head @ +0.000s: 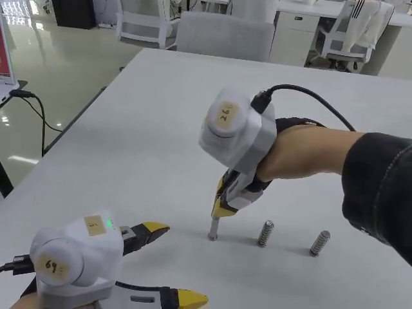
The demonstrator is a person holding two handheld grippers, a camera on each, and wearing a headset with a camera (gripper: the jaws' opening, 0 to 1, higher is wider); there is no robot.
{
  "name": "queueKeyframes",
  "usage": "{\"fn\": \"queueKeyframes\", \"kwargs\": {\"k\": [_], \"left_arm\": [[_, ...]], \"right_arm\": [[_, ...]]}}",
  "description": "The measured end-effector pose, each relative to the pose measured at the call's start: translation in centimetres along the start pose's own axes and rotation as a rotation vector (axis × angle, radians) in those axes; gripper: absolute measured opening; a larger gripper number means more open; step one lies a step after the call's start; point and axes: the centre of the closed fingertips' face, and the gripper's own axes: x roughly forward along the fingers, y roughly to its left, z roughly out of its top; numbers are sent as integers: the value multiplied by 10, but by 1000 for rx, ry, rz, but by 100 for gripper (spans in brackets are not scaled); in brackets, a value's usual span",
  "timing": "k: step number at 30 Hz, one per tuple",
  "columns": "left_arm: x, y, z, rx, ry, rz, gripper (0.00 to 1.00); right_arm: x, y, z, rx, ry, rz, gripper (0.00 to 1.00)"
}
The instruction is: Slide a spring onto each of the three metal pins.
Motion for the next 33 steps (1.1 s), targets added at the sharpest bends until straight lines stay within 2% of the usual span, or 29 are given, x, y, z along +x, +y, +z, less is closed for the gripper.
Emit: {"fn": "queueKeyframes", "kwargs": {"k": [10,20,33], "left_arm": [[1,1,0,-2,3,-1,70],[0,1,-2,-7,6,1,70],[0,2,-5,-14,12,5,70]], "right_arm": [[7,-4,-4,8,9,3,8],[22,-7,-9,35,12,24,8],[41,0,-16,39,41,51,8]]}}
